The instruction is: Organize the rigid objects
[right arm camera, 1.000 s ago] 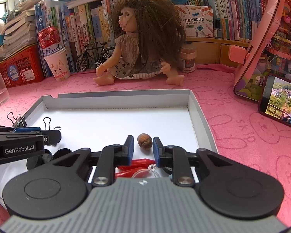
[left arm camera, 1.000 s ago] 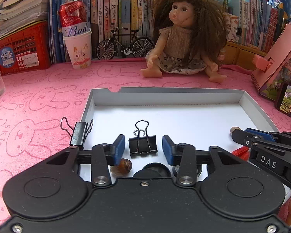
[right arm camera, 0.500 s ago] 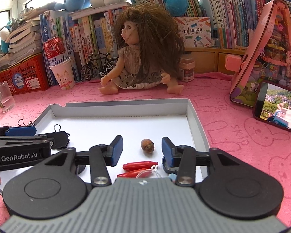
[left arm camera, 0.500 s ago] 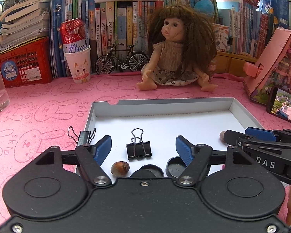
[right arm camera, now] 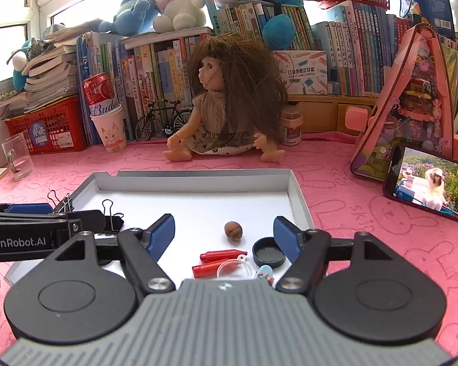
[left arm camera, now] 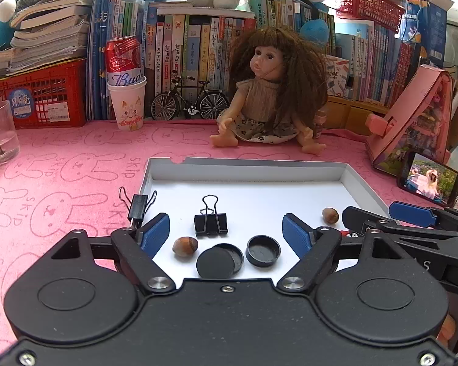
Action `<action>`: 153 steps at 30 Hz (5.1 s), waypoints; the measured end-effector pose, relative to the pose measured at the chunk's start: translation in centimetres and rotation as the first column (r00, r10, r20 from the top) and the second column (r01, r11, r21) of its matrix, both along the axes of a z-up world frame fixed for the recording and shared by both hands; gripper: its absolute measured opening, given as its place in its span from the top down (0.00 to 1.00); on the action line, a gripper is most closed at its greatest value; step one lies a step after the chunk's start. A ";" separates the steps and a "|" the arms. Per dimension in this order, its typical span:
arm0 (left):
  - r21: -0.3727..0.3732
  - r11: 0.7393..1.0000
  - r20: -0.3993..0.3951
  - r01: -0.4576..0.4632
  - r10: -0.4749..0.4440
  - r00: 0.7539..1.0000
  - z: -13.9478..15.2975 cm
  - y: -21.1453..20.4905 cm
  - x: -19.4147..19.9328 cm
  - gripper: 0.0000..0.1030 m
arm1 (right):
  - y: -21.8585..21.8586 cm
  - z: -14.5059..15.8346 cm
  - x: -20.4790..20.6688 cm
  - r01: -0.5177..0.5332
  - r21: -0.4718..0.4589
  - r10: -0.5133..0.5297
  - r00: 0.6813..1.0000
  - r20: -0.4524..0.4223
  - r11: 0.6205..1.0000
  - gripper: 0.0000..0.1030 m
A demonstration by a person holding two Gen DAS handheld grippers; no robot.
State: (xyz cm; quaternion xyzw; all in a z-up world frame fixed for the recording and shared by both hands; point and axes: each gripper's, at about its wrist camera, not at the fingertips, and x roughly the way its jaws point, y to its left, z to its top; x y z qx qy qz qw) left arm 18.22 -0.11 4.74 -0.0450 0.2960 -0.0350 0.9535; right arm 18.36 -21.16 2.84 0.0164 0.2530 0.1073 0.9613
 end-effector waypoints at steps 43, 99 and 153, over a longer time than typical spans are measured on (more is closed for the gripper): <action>0.054 0.999 0.047 -0.004 0.002 0.999 -3.3 1.0 -11.8 0.20 | -0.1 -2.4 -10.0 0.008 -0.026 -0.008 1.000 0.027 1.000 0.09; 0.027 0.999 -0.018 -0.047 0.048 0.999 -5.6 1.7 -10.9 0.01 | 0.4 -5.0 -8.6 0.028 -0.067 -0.035 0.994 -0.101 0.997 0.00; 0.106 0.988 -0.044 -0.115 0.120 0.992 -5.7 1.4 -9.9 0.00 | 0.5 -5.1 -8.6 0.028 -0.068 -0.035 0.994 -0.100 0.997 0.00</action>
